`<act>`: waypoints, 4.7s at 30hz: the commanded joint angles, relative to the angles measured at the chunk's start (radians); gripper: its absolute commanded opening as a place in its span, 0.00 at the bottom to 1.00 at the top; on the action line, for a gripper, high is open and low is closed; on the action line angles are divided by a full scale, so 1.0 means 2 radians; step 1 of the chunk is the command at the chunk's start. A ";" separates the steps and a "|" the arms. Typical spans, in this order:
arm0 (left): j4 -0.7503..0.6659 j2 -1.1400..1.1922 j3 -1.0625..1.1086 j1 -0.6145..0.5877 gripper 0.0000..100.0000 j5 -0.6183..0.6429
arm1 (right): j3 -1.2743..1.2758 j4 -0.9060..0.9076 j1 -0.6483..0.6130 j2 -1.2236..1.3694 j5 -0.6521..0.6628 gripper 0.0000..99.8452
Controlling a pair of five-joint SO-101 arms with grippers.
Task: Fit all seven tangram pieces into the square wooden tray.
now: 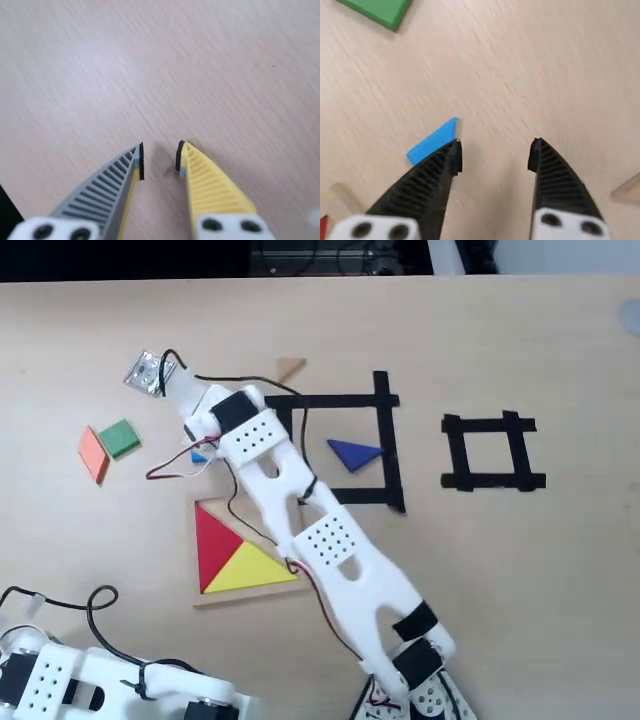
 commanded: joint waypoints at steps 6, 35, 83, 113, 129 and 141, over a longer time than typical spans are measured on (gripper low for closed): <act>-0.008 -0.004 -0.002 0.003 0.14 -0.003 | -0.005 -0.008 -0.032 -0.001 -0.005 0.23; -0.008 -0.004 -0.002 0.003 0.14 -0.003 | -0.049 0.142 -0.058 -0.043 -0.043 0.24; -0.008 -0.004 -0.002 0.003 0.14 -0.003 | 0.054 0.126 -0.067 -0.041 0.189 0.24; -0.008 -0.004 -0.002 0.004 0.14 -0.003 | 0.079 0.164 -0.054 -0.037 0.239 0.15; -0.008 -0.004 -0.002 0.005 0.14 -0.003 | 0.078 0.161 -0.050 -0.037 0.239 0.08; -0.008 -0.004 -0.002 0.004 0.14 -0.003 | 0.050 0.144 -0.006 -0.040 0.238 0.01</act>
